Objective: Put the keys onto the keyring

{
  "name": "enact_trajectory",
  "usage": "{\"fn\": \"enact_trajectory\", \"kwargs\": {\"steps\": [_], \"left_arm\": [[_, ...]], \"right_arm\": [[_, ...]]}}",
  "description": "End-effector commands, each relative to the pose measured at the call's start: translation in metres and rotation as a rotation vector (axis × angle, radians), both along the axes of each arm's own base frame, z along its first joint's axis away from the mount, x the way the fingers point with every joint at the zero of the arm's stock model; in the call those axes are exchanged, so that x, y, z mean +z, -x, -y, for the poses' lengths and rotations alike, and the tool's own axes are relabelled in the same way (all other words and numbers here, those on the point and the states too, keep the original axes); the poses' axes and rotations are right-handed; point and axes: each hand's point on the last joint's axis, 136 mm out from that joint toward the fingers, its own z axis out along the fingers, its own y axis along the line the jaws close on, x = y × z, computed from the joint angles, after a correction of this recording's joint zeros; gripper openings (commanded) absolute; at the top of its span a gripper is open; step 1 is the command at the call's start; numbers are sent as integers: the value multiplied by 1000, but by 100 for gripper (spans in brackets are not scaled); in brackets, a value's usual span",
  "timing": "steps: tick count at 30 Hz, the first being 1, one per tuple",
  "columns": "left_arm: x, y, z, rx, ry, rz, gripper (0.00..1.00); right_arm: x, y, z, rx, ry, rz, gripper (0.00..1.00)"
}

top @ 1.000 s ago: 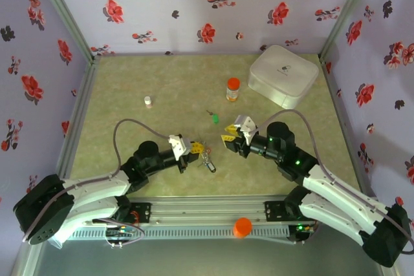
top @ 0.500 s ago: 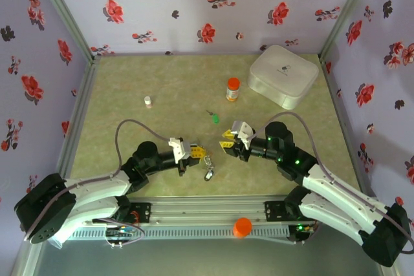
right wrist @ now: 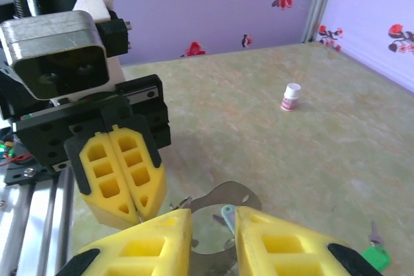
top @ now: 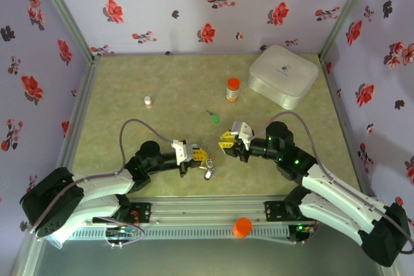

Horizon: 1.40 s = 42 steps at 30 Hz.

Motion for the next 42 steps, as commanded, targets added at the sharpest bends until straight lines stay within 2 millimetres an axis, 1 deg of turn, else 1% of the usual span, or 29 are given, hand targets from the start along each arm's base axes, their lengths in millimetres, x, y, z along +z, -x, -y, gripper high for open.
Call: {"fn": "enact_trajectory", "kwargs": {"steps": [1,5,10,15,21,26,31,37,40,41,42], "left_arm": [[19,3,2,-29,62,69,0],[20,4,2,-32,64,71,0],[19,4,2,-32,62,72,0],[18,3,2,-32,59,68,0],[20,4,2,-32,67,69,0],[20,4,2,-33,67,65,0],[20,4,2,-32,68,66,0],[21,4,2,-33,70,65,0],[20,-1,1,-4,64,56,0],[18,-3,1,9,56,49,4],[16,-4,0,17,46,43,13]], "right_arm": [[-1,13,-7,91,-16,-72,23],[-12,21,-13,154,17,-141,22],[-16,27,-20,208,33,-176,25],[-20,28,-25,224,39,-186,26],[-27,29,-32,235,66,-181,25],[-35,29,-34,238,93,-191,20],[-39,30,-36,243,106,-197,14],[-39,33,-38,263,104,-199,0],[-38,34,-36,263,117,-188,0],[-38,33,-35,257,123,-181,0],[-37,33,-34,249,132,-169,0]]}}
